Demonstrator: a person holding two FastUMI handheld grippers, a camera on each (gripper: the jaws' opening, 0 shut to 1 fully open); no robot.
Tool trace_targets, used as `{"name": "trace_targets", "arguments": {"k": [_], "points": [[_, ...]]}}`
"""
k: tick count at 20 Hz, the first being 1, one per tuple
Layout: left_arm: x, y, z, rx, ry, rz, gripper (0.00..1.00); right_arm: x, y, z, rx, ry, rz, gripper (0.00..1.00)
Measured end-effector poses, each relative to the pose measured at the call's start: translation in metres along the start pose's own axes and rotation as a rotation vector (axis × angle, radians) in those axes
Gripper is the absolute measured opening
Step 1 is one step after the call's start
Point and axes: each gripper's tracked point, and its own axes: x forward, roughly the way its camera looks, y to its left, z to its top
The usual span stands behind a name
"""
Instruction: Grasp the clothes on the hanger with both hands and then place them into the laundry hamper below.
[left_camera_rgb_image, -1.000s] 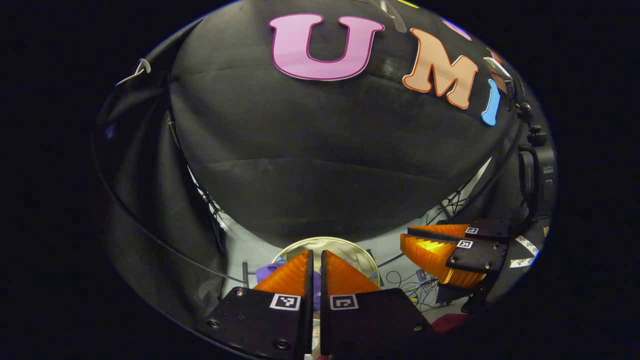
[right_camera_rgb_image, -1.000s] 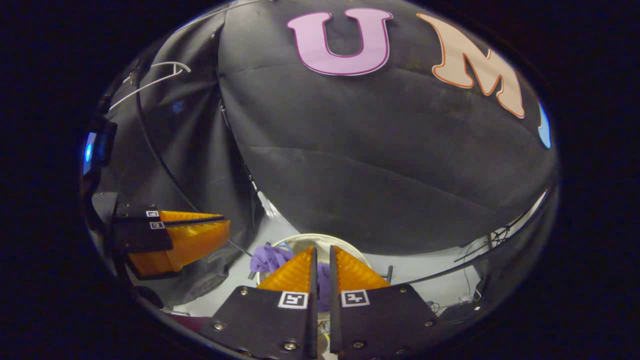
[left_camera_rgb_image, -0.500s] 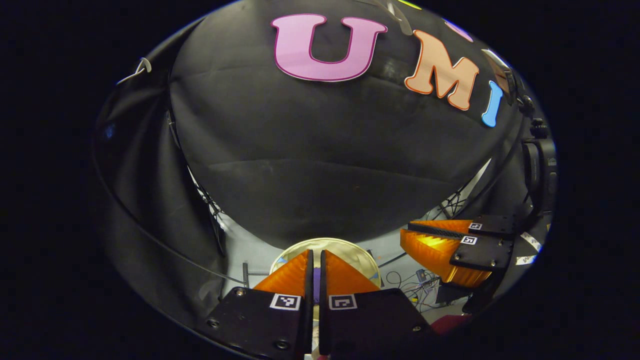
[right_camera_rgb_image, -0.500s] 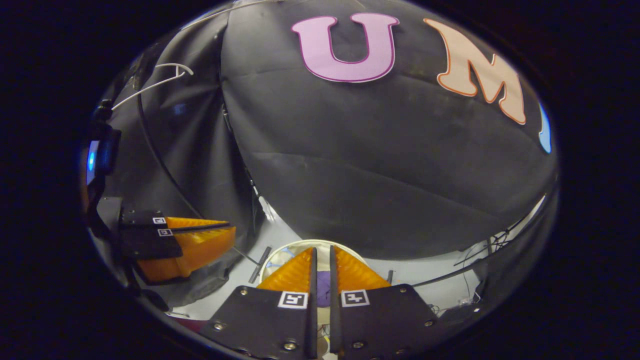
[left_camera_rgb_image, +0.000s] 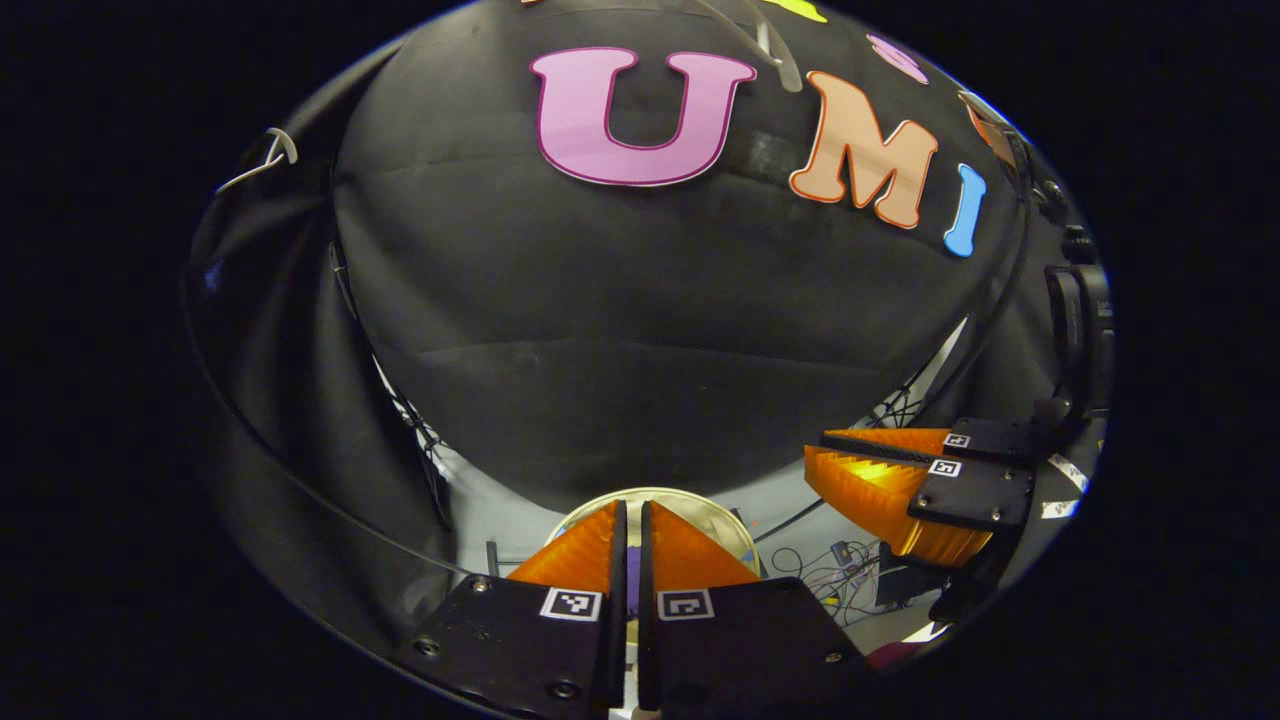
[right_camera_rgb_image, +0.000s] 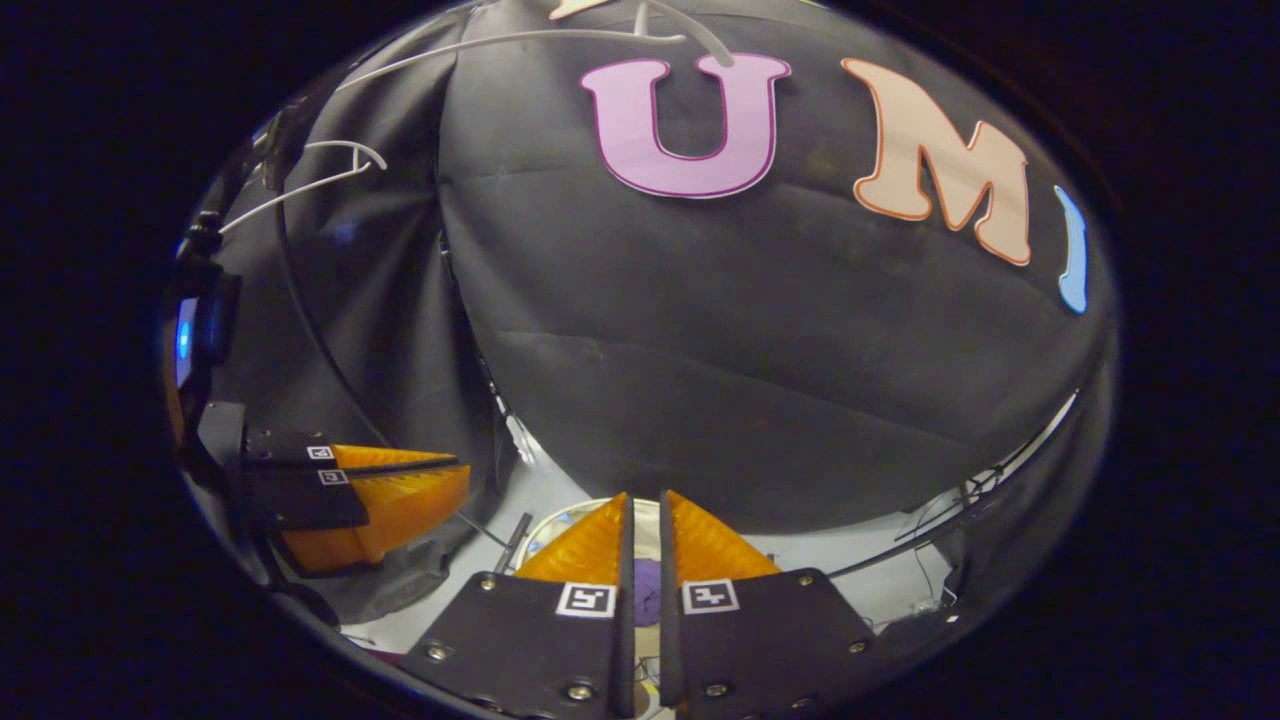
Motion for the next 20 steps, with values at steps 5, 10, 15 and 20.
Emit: {"name": "trace_targets", "arguments": {"k": [5,10,15,20], "points": [[-0.009,-0.004,0.011,0.021,-0.033,-0.007,0.06,-0.012,0.0,0.005,-0.003,-0.03,-0.021,0.1],[-0.023,-0.01,0.022,0.041,-0.061,-0.021,0.06,-0.026,-0.002,0.007,0.009,-0.049,-0.038,0.1],[-0.035,-0.02,0.027,0.079,-0.083,-0.04,0.06,-0.048,-0.009,0.016,0.012,-0.091,-0.064,0.1],[-0.056,-0.037,0.034,0.102,-0.127,-0.05,0.06,-0.081,-0.022,0.032,0.03,-0.185,-0.096,0.1]]}}
